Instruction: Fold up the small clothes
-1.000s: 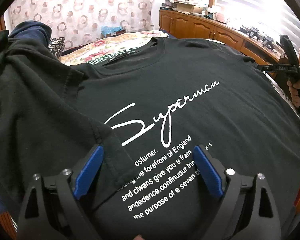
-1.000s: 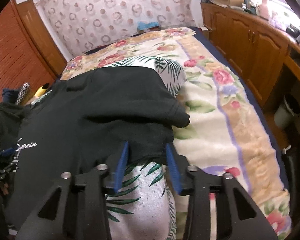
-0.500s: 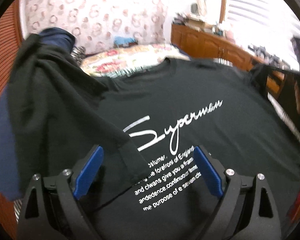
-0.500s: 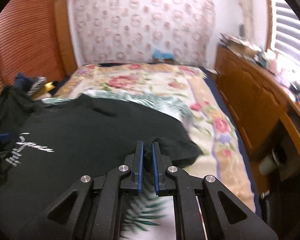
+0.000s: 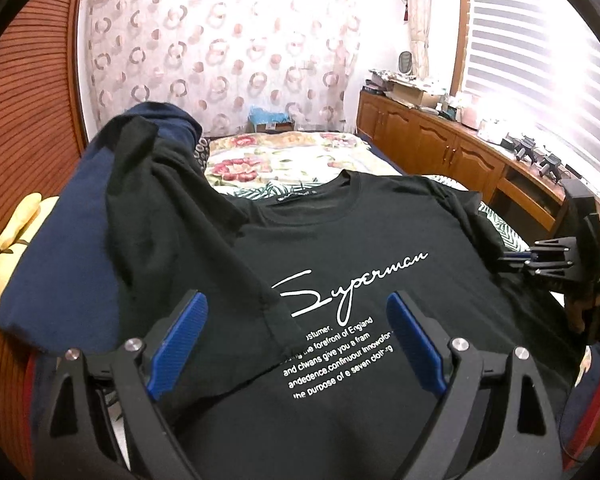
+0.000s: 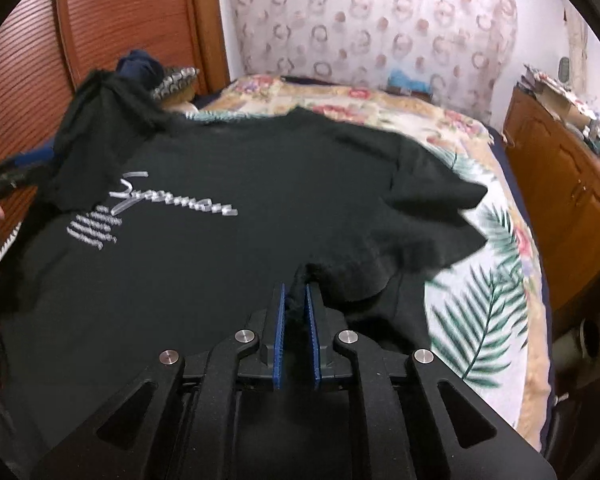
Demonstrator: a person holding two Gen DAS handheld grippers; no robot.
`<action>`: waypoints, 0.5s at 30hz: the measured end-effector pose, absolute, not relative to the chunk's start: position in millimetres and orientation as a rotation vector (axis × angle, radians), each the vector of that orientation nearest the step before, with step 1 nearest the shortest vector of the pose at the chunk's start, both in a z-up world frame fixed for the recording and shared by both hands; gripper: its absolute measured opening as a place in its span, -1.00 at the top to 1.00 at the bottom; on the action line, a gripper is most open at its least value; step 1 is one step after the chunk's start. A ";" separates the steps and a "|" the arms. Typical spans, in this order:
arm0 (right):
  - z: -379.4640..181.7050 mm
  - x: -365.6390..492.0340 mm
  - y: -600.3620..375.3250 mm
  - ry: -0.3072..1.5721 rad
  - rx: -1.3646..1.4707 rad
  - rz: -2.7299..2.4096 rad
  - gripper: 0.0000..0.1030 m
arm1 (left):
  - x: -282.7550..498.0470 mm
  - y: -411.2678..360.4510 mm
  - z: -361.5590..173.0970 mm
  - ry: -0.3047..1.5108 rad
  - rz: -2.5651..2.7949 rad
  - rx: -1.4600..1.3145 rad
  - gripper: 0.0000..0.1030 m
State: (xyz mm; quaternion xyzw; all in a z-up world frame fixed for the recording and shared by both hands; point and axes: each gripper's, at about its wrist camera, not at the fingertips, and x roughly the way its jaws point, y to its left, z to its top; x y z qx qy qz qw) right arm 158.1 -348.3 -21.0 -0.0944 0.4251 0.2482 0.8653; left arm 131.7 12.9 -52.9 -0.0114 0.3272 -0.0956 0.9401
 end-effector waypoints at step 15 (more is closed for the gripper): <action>14.8 187.6 -401.1 0.814 -0.136 0.370 0.21 | 108.2 -1.2 -42.2 0.633 -0.215 -0.020 -0.78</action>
